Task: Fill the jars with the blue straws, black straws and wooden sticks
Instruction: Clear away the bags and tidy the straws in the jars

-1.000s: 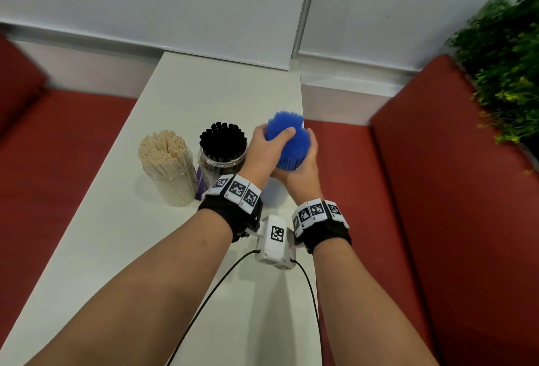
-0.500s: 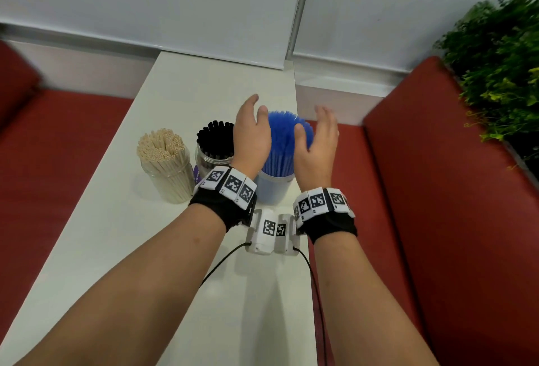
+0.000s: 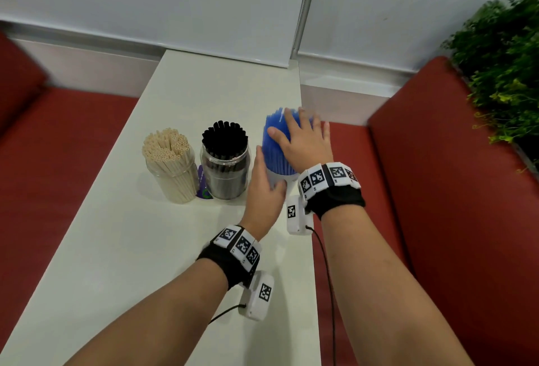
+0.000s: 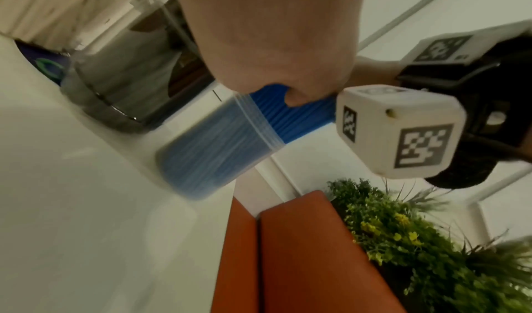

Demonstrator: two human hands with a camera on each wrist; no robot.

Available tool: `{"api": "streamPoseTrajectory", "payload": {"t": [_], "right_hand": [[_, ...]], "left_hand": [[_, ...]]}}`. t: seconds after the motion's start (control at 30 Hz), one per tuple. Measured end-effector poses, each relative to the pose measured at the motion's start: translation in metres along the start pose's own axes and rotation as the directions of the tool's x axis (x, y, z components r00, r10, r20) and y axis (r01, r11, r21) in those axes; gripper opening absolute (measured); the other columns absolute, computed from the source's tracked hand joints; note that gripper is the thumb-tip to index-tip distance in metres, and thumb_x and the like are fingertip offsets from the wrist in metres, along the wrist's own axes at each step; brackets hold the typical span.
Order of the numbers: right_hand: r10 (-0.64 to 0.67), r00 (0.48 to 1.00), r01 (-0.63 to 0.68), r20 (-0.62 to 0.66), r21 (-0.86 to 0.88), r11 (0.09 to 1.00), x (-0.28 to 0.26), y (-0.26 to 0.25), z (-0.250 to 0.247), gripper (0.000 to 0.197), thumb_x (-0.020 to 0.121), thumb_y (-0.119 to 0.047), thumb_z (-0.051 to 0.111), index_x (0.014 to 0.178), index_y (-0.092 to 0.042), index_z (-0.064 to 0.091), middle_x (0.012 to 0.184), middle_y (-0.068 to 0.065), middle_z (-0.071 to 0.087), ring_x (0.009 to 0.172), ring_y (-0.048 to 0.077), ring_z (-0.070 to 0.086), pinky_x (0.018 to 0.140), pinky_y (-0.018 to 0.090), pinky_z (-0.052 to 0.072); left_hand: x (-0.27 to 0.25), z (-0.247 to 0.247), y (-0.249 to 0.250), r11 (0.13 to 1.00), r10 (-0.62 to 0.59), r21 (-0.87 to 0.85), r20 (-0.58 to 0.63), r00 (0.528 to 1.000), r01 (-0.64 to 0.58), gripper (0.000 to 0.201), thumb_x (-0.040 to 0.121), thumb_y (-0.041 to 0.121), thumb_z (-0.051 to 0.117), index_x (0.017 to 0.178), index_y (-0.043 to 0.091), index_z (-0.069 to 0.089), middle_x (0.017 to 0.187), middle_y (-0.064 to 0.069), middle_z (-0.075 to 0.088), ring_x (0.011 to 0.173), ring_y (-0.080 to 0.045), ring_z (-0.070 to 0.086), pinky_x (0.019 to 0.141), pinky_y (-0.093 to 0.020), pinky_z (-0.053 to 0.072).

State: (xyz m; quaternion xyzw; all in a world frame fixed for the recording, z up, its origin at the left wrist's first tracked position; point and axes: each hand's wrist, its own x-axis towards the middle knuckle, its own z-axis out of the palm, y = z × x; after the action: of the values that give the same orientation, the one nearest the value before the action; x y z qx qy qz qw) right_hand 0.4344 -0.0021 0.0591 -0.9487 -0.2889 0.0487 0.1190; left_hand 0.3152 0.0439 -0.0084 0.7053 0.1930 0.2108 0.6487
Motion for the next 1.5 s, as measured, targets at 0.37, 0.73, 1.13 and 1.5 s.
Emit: {"api": "streamPoseTrajectory", "payload": {"t": [0.37,0.73,1.13,1.5], "right_hand": [[0.419,0.901,-0.112,-0.113,0.872,0.477,-0.013,0.027,0.001,0.081,0.099,-0.066,0.038,0.162,-0.021,0.013,0.168,0.005,0.014,0.155,0.022,0.014,0.126,0.043,0.014],[0.602,0.791,-0.101,-0.109,0.947,0.305,-0.053,0.028,0.056,0.042,0.100,-0.056,0.042,0.107,-0.028,0.072,0.080,-0.007,0.077,0.087,0.001,0.071,0.086,0.034,0.051],[-0.109,0.984,0.098,-0.138,-0.081,0.992,0.008,-0.007,0.016,0.065,0.102,-0.064,0.025,0.160,-0.033,0.020,0.168,-0.003,0.018,0.155,0.021,0.010,0.125,0.049,0.007],[0.022,0.924,0.132,-0.383,0.372,0.919,-0.025,-0.032,-0.005,0.056,0.104,-0.044,0.046,0.153,-0.018,0.039,0.161,0.008,0.035,0.153,0.033,0.019,0.125,0.052,0.011]], "left_hand": [[0.029,0.004,-0.033,0.995,-0.059,0.075,-0.018,0.998,0.060,0.111,0.048,0.036,0.095,0.137,0.028,0.027,0.137,0.008,0.040,0.126,-0.008,0.044,0.109,-0.041,0.041],[0.038,0.018,-0.048,0.982,-0.078,0.159,-0.149,0.986,0.102,0.130,0.051,0.042,0.093,0.151,0.018,0.013,0.148,-0.005,0.033,0.140,-0.020,0.030,0.115,-0.044,0.033],[0.049,0.026,-0.046,0.997,-0.068,0.027,-0.233,0.970,0.076,0.105,0.051,0.073,0.078,0.137,0.033,0.034,0.132,0.015,0.049,0.120,-0.002,0.051,0.100,-0.034,0.049],[0.003,-0.029,-0.062,0.989,-0.061,0.133,-0.091,0.994,0.073,0.061,0.071,0.051,0.077,0.120,0.025,0.051,0.105,0.029,0.061,0.104,0.002,0.058,0.081,-0.010,0.048]]}}
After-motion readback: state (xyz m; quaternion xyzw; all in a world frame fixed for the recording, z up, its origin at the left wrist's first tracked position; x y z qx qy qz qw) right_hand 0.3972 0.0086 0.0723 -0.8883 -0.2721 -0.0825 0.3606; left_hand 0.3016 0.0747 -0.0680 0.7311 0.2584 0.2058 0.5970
